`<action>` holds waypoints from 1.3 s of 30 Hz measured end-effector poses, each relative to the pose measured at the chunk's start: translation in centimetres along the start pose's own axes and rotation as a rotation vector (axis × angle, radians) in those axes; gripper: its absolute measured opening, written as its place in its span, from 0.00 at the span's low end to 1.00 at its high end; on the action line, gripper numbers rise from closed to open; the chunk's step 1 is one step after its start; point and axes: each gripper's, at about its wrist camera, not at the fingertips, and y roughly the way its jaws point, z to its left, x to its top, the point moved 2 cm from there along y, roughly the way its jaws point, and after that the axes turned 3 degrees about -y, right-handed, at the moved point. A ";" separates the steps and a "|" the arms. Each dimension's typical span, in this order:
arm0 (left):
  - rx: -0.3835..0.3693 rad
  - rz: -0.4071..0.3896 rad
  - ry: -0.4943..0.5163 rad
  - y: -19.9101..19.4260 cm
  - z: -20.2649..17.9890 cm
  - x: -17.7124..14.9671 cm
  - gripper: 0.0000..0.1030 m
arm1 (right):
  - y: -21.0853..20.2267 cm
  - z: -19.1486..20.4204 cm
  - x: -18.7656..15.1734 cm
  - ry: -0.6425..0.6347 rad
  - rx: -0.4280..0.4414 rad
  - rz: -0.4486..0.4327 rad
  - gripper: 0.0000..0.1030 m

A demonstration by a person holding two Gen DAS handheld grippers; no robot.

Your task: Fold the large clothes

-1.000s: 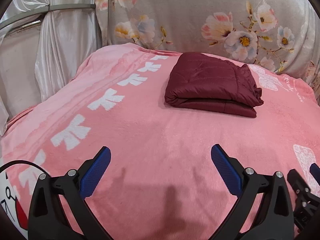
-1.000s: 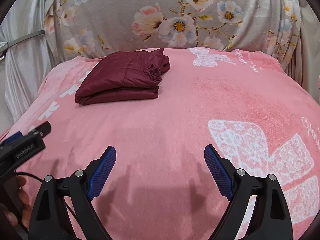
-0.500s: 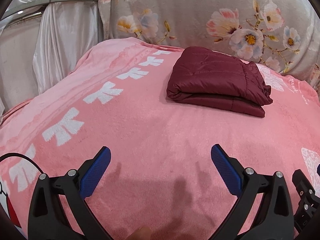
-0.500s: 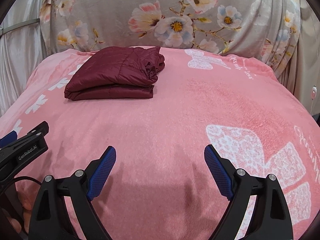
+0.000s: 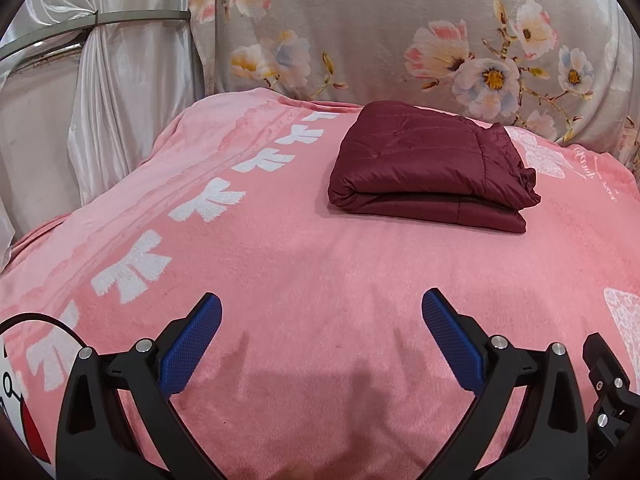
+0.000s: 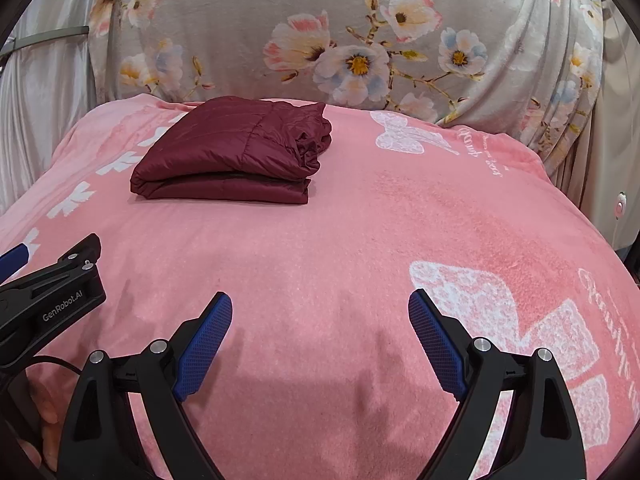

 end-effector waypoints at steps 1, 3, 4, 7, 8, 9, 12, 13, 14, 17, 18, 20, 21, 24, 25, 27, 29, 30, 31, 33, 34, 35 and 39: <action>0.000 0.000 -0.001 0.0 0.0 0.0 0.95 | 0.0 -0.1 0.0 0.000 0.000 0.000 0.85; -0.001 0.000 0.002 0.1 0.0 0.0 0.95 | 0.1 -0.1 0.0 0.001 0.001 0.001 0.85; 0.000 0.000 0.002 0.1 0.0 0.0 0.95 | 0.0 -0.1 0.0 0.001 0.001 0.001 0.85; -0.001 0.000 0.001 0.1 0.1 0.0 0.95 | 0.0 -0.1 0.0 -0.001 0.001 -0.001 0.85; -0.001 0.000 0.002 0.1 0.1 0.0 0.95 | 0.1 -0.1 0.0 -0.001 0.001 0.000 0.85; -0.001 0.000 0.003 0.1 0.1 0.0 0.95 | 0.1 -0.1 0.0 -0.001 0.001 0.000 0.85; -0.001 -0.001 0.004 0.1 0.1 0.0 0.95 | 0.0 -0.1 0.0 -0.001 0.001 -0.001 0.85; -0.001 -0.001 0.005 0.1 0.1 0.0 0.95 | 0.1 -0.2 0.0 -0.001 0.002 -0.001 0.85; -0.001 0.000 0.004 0.1 0.1 0.0 0.95 | 0.1 -0.2 0.0 -0.002 0.002 -0.001 0.85; -0.001 0.002 0.005 0.0 0.0 0.0 0.95 | 0.1 -0.2 0.0 -0.001 0.002 0.000 0.85; -0.001 0.003 0.007 0.0 -0.1 0.0 0.95 | 0.1 -0.2 0.0 -0.001 0.002 -0.001 0.85; -0.001 0.001 0.013 -0.1 -0.1 0.0 0.95 | 0.1 -0.2 0.0 -0.002 0.002 -0.001 0.85; -0.001 -0.001 0.017 -0.1 -0.2 0.1 0.95 | 0.1 -0.1 0.0 -0.002 0.002 0.000 0.85; 0.003 -0.005 0.023 -0.3 -0.3 0.1 0.95 | 0.1 -0.1 0.0 -0.002 0.002 0.000 0.85; 0.004 -0.006 0.024 -0.3 -0.3 0.1 0.95 | 0.1 -0.1 0.0 -0.002 0.002 0.000 0.85; 0.003 -0.005 0.024 -0.3 -0.3 0.1 0.95 | 0.1 -0.1 0.0 -0.001 0.001 0.000 0.85; 0.004 -0.005 0.023 -0.3 -0.3 0.1 0.95 | 0.1 -0.1 0.0 -0.001 0.001 -0.001 0.85; 0.004 -0.005 0.024 -0.3 -0.3 0.1 0.95 | 0.1 -0.1 0.0 -0.002 0.001 -0.001 0.85; 0.004 -0.004 0.025 -0.3 -0.3 0.1 0.95 | 0.1 -0.1 0.0 -0.002 0.001 -0.001 0.85; 0.005 -0.005 0.026 -0.3 -0.4 0.0 0.95 | 0.1 -0.1 0.0 -0.002 0.001 0.000 0.85; 0.005 -0.007 0.026 -0.3 -0.4 0.1 0.95 | 0.1 -0.1 0.0 -0.002 0.001 -0.001 0.85; 0.005 -0.007 0.025 -0.3 -0.4 0.0 0.95 | 0.1 0.0 0.0 -0.002 0.001 -0.001 0.85; 0.005 -0.007 0.026 -0.3 -0.4 0.0 0.95 | 0.1 0.0 0.0 -0.002 0.000 0.000 0.85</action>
